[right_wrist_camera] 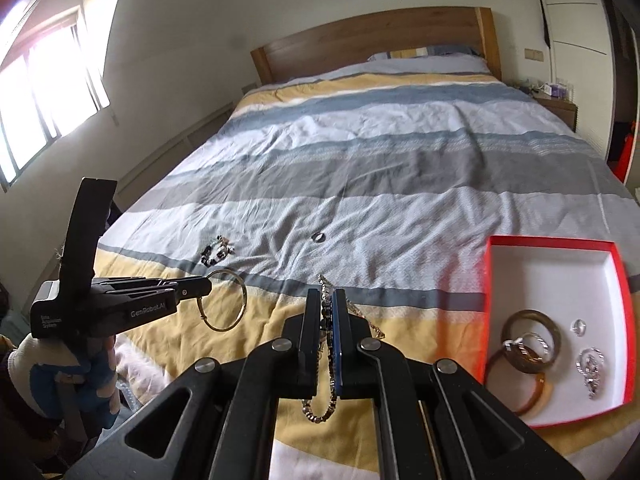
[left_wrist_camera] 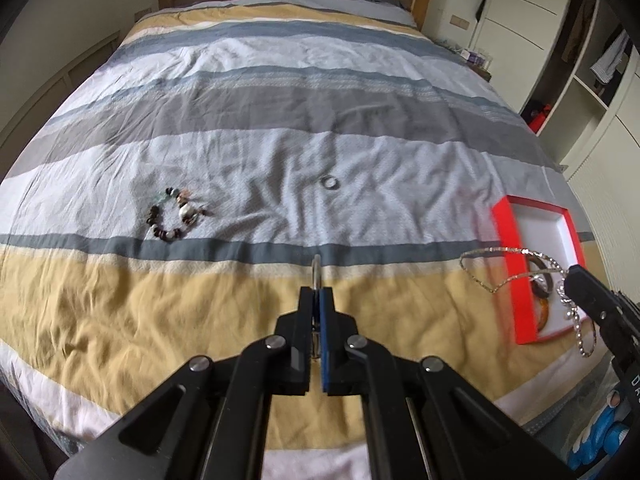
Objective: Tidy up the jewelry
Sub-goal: 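Carry the clasp bangle in the left tool and the necklace in the right tool to the box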
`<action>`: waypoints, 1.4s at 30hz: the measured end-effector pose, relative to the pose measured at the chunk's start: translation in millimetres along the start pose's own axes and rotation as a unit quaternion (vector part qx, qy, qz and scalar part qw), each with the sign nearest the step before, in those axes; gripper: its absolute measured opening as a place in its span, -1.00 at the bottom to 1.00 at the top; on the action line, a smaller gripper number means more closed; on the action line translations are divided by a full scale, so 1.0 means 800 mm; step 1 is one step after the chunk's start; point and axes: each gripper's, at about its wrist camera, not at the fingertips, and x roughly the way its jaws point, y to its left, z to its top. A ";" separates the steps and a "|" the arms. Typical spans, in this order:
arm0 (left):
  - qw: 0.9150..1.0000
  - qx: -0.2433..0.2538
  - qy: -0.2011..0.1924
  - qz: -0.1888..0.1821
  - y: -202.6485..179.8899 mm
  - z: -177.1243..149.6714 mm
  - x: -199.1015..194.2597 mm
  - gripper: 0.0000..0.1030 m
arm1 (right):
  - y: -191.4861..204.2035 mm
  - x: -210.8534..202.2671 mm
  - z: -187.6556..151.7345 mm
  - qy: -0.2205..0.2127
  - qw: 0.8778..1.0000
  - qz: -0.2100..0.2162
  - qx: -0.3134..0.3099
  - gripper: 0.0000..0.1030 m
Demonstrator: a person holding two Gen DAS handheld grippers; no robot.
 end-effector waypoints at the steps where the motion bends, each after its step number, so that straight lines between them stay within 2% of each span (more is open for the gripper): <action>1: 1.000 0.003 -0.002 -0.001 -0.006 0.001 -0.002 -0.96 | -0.006 -0.005 0.001 -0.003 1.000 -0.002 0.002 -0.90; 6: 0.999 0.028 -0.010 -0.024 -0.059 0.017 -0.011 -0.96 | -0.049 -0.030 0.006 -0.020 0.999 -0.023 0.014 -0.89; 13: 0.994 0.079 -0.014 -0.077 -0.171 0.053 0.001 -0.96 | -0.129 -0.048 0.027 -0.028 0.997 -0.066 0.026 -0.89; 21: 0.982 0.119 -0.018 -0.143 -0.285 0.081 0.036 -0.95 | -0.213 -0.029 0.046 -0.014 0.994 -0.108 0.025 -0.89; 25: 0.980 0.141 -0.003 -0.139 -0.328 0.081 0.073 -0.95 | -0.252 -0.010 0.029 0.003 0.992 -0.120 0.041 -0.89; 31: 0.980 0.149 0.034 -0.129 -0.348 0.062 0.131 -0.95 | -0.294 0.014 -0.011 0.037 0.989 -0.132 0.061 -0.89; 35: 0.979 0.150 0.029 -0.135 -0.354 0.059 0.138 -0.95 | -0.307 0.021 -0.028 0.045 0.988 -0.130 0.072 -0.89; 38: 0.981 0.149 0.024 -0.126 -0.358 0.063 0.143 -0.95 | -0.311 0.026 -0.035 0.049 0.987 -0.129 0.077 -0.89; 42: 0.981 0.124 0.057 -0.137 -0.354 0.059 0.164 -0.95 | -0.312 0.025 -0.043 0.050 0.987 -0.129 0.080 -0.89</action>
